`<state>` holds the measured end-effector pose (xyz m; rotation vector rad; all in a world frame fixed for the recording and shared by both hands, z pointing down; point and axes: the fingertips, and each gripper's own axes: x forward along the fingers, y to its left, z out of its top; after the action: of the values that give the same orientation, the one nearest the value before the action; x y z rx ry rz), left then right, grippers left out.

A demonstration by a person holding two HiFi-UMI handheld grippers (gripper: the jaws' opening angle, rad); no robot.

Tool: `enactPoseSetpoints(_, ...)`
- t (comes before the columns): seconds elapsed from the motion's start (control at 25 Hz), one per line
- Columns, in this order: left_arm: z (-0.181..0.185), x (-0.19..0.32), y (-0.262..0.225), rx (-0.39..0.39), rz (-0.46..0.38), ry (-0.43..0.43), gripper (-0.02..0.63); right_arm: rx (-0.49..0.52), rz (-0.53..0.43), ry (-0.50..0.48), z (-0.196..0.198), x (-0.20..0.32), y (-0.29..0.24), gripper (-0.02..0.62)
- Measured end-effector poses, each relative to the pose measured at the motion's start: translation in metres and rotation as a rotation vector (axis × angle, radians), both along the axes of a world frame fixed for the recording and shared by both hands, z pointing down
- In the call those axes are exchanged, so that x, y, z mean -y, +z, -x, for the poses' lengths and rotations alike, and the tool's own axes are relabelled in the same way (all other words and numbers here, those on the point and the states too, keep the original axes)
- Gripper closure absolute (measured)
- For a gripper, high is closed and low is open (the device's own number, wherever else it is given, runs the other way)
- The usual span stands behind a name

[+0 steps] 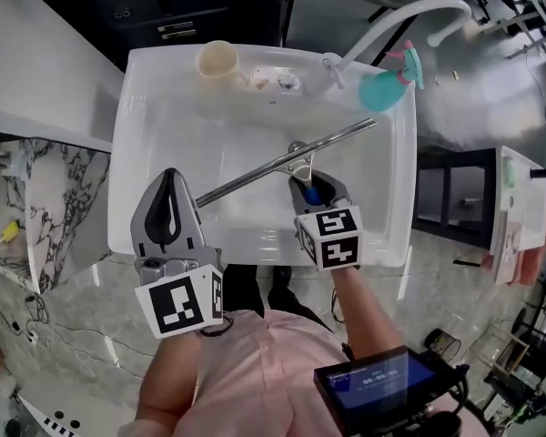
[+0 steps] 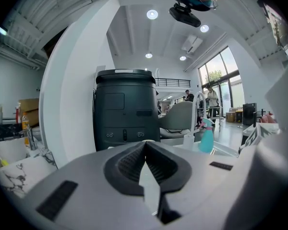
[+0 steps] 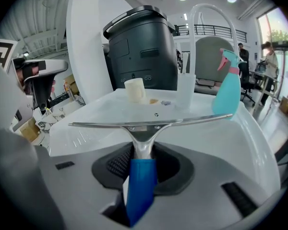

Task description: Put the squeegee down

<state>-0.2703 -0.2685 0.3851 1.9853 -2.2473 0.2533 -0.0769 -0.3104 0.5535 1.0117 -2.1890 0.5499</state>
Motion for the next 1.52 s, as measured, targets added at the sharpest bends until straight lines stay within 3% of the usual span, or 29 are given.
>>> enactPoseSetpoints(0.48,0.015,0.012,0.023,-0.016,0.037,-0.012,0.597,-0.045,0.116,-0.021,0.01,-0.004,0.041,0.488)
enactPoseSetpoints(0.84,0.033,0.024,0.042,-0.022,0.068,-0.037,0.597,-0.109,0.259,-0.044,0.013,-0.011,0.08,0.488)
enactPoseSetpoints(1.52,0.046,0.047,0.06,-0.049,0.103,-0.062,0.597,-0.15,0.45,-0.034,0.01,-0.006,0.112,0.489)
